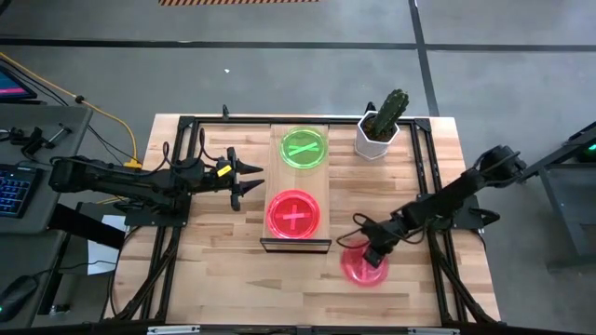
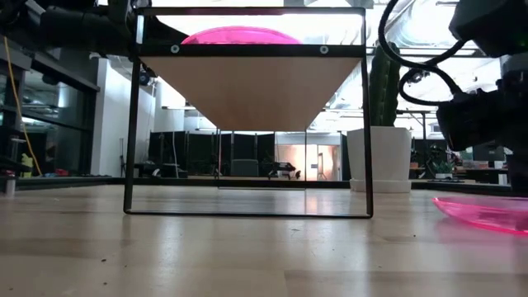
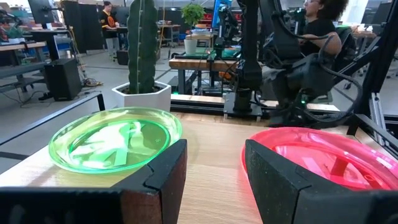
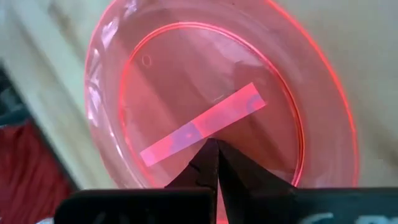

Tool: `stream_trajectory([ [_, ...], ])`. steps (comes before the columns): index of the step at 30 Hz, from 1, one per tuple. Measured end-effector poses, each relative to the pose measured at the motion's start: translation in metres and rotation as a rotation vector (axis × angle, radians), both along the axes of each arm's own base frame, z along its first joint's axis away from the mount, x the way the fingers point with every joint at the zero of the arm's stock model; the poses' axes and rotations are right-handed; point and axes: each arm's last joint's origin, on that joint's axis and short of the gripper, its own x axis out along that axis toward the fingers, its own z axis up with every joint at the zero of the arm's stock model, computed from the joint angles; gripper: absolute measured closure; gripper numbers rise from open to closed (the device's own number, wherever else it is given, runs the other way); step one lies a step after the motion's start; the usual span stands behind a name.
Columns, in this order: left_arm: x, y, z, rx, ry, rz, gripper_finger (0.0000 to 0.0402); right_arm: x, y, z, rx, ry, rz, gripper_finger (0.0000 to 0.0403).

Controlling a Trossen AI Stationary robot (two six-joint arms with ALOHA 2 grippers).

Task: Place and stack plates onto a shelf
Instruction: Stack the pink plate on top of the pink plate on the shelf

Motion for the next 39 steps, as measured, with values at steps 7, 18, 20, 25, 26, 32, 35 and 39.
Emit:
stream_trajectory([
  [7, 0.0, 0.0, 0.0, 0.001, 0.001, 0.0, 0.025, -0.024, -0.017, 0.015, -0.214, 0.058, -0.087, 0.0403],
  [18, 0.0, 0.0, 0.0, -0.001, 0.001, 0.0, 0.025, -0.033, -0.035, 0.039, -0.382, -0.112, -0.175, 0.0403],
  [20, 0.0, 0.0, 0.0, -0.002, 0.001, 0.0, 0.025, -0.035, -0.038, 0.045, -0.409, -0.152, -0.194, 0.0403],
  [25, 0.0, 0.0, -0.001, -0.001, 0.005, 0.0, 0.025, -0.047, -0.046, 0.055, -0.461, -0.17, -0.243, 0.0403],
  [26, 0.0, 0.0, -0.001, -0.001, 0.008, 0.0, 0.025, -0.049, -0.047, 0.056, -0.458, -0.161, -0.257, 0.0403],
  [32, 0.0, 0.0, -0.002, -0.002, 0.021, 0.0, 0.025, -0.056, -0.05, 0.057, -0.468, -0.131, -0.308, 0.0401],
  [35, 0.0, 0.0, -0.002, -0.003, 0.021, 0.0, 0.025, -0.055, -0.051, 0.056, -0.498, -0.137, -0.334, 0.0386],
  [39, 0.0, 0.0, -0.002, -0.003, 0.021, 0.0, 0.025, -0.053, -0.051, 0.055, -0.523, -0.136, -0.368, 0.0334],
])
